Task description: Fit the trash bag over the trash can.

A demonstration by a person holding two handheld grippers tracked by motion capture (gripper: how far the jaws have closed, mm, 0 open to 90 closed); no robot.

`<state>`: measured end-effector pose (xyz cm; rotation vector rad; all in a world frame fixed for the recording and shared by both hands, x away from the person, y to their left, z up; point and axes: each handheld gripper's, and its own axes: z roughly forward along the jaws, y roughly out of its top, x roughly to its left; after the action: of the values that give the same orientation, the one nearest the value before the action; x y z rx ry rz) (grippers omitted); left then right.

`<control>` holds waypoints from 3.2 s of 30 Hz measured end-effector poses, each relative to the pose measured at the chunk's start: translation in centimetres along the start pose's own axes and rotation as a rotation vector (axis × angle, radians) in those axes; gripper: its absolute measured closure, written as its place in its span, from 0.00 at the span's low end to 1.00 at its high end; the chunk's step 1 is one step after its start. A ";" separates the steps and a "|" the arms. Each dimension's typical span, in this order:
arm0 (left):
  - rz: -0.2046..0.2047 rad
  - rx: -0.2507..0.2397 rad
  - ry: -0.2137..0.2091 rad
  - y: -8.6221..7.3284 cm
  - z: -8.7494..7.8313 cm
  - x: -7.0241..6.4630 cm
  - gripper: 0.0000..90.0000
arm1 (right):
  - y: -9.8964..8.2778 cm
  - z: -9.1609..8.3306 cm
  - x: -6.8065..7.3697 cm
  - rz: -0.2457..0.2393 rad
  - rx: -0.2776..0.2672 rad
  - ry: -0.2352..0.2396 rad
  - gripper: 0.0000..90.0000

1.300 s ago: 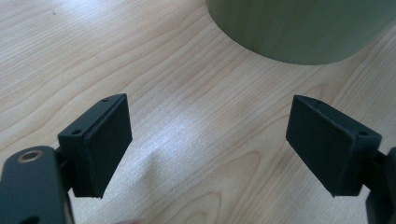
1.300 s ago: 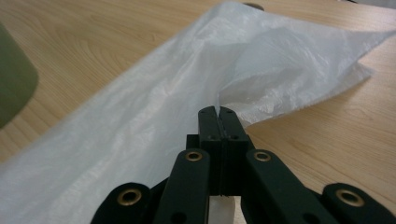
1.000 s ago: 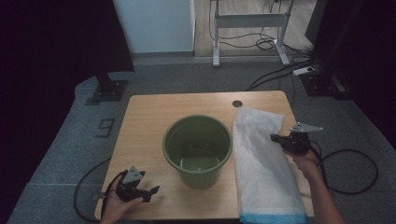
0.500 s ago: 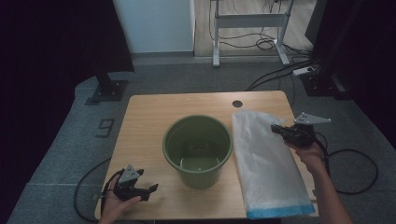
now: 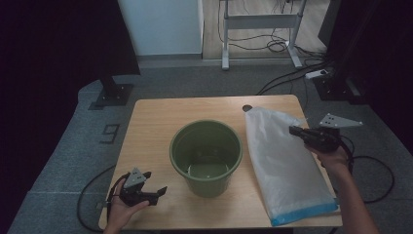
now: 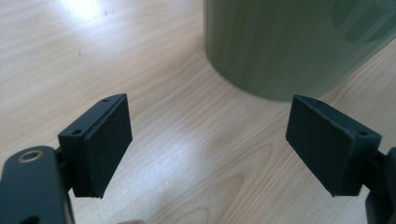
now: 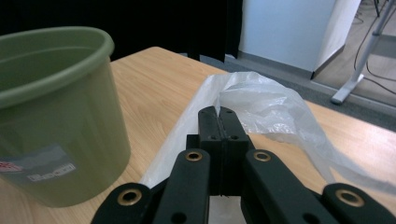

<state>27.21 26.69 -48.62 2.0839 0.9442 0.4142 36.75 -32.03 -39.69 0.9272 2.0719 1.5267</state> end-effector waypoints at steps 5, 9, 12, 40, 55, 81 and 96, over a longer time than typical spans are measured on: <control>0.007 -0.016 0.007 1.0 -0.5 -0.2 0.16 | 1.2 -0.8 0.5 -0.018 -0.038 0.031 0.99; 0.005 -0.022 0.015 1.4 -0.9 -0.2 0.16 | 1.8 -1.1 0.9 -0.027 -0.053 0.056 0.99; -0.002 -0.026 0.014 1.6 -1.0 -0.1 0.16 | 2.0 -1.1 1.1 -0.035 -0.053 0.068 0.99; 0.021 -0.056 0.024 2.9 -1.7 -0.5 0.16 | 6.4 -3.5 4.7 -0.095 -0.064 0.168 0.99; 0.033 -0.071 0.031 4.0 -2.4 -0.6 0.16 | 8.3 -5.5 6.1 -0.129 -0.110 0.201 0.99; 0.077 -0.108 0.036 6.7 -3.5 -1.5 0.17 | 11.2 -5.6 8.9 -0.182 -0.130 0.258 0.99; 0.114 -0.143 0.025 9.0 -3.9 -2.4 0.17 | 13.3 -3.6 11.7 -0.208 -0.130 0.319 0.99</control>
<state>27.74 23.29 -39.15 2.0120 0.7886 0.5519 29.81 -23.74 -25.17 0.4270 2.1668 1.7601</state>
